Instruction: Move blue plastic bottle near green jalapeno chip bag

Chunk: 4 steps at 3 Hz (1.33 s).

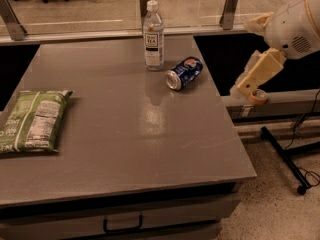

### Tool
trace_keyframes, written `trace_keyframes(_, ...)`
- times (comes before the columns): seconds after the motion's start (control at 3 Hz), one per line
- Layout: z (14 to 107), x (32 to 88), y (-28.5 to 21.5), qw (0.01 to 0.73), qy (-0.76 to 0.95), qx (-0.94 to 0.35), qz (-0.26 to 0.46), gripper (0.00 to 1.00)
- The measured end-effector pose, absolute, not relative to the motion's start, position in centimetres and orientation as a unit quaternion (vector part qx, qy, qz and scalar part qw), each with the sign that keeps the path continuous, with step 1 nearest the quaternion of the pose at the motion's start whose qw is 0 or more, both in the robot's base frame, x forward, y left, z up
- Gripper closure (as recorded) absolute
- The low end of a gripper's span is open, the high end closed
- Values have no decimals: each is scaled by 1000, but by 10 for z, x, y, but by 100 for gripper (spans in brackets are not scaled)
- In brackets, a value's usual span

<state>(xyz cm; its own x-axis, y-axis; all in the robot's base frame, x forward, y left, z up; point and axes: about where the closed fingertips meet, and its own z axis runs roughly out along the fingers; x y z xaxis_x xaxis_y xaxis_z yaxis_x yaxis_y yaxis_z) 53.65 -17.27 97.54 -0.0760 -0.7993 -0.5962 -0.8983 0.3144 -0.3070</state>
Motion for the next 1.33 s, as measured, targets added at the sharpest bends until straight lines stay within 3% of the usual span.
trace_keyframes(0.67, 957, 637, -147, 469, 720, -487, 159, 0)
trace_keyframes(1.0, 952, 674, -128, 488, 731, -430, 205, 0)
trace_keyframes(1.33, 951, 676, -126, 488, 733, -425, 209, 0)
